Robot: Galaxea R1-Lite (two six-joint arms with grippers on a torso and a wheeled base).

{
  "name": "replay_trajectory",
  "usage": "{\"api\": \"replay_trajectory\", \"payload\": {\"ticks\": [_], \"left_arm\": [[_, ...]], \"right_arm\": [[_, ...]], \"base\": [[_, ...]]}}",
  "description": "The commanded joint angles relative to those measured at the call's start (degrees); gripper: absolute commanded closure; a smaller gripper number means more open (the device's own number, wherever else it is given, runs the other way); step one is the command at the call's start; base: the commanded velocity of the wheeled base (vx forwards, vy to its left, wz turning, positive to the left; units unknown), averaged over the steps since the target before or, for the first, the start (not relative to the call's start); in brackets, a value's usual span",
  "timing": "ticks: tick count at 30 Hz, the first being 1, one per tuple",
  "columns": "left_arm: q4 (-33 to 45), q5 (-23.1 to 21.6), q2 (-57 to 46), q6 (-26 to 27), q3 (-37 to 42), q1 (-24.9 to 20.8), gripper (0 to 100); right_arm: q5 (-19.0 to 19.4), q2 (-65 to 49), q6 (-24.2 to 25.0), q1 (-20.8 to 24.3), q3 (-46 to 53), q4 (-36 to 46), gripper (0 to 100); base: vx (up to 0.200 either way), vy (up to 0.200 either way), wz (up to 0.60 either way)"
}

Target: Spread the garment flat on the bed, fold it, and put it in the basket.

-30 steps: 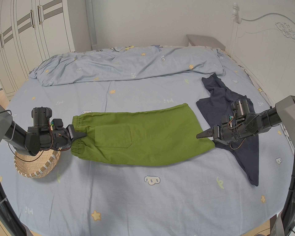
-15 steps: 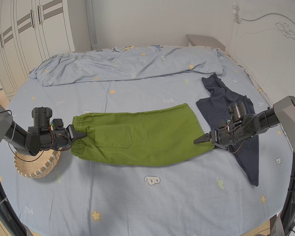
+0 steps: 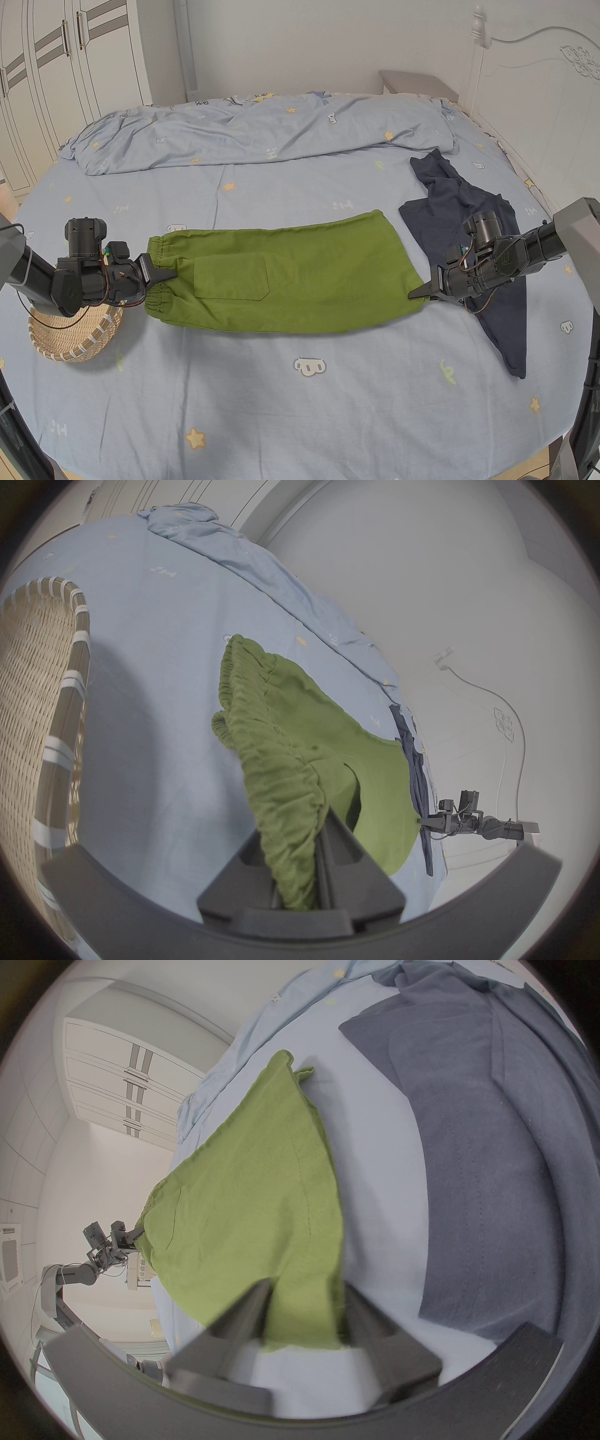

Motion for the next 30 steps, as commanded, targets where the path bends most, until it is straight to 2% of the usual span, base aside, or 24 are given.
{"api": "replay_trajectory", "payload": {"ticks": [1, 11, 15, 19, 23, 27, 30], "left_arm": [[-0.03, -0.01, 0.01, 0.0, -0.01, 0.04, 100], [0.49, -0.01, -0.17, 0.08, -0.01, 0.48, 100], [3.92, -0.01, -1.49, 1.05, -0.01, 1.62, 100], [8.4, -0.01, -3.51, 4.83, 1.4, 2.5, 100], [10.95, -0.01, -5.53, 8.78, 3.95, 3.64, 100], [11.57, -0.01, -9.22, 10.72, 9.49, 4.87, 100], [11.57, -0.01, -11.42, 13.44, 13.18, 5.66, 100]], "right_arm": [[-0.01, 0.68, -0.14, -0.67, -0.25, -0.23, 100], [-0.01, -1.34, -2.33, -0.58, 1.15, 0.47, 100], [-0.1, -6.88, -2.95, 0.12, 3.0, 3.46, 100], [-0.54, -11.62, -3.65, 1.35, 3.7, 8.65, 100], [-1.59, -16.98, -4.88, 1.62, 9.06, 10.58, 100], [-3.61, -22.96, -5.41, 3.38, 20.05, 10.14, 100], [-3.7, -26.39, -6.47, 4.34, 26.46, 9.7, 100]], "base": [[0.0, 0.0, 0.0], [0.0, 0.0, 0.0], [0.0, 0.0, 0.0], [0.0, 0.0, 0.0], [0.0, 0.0, 0.0], [0.0, 0.0, 0.0], [0.0, 0.0, 0.0]]}}
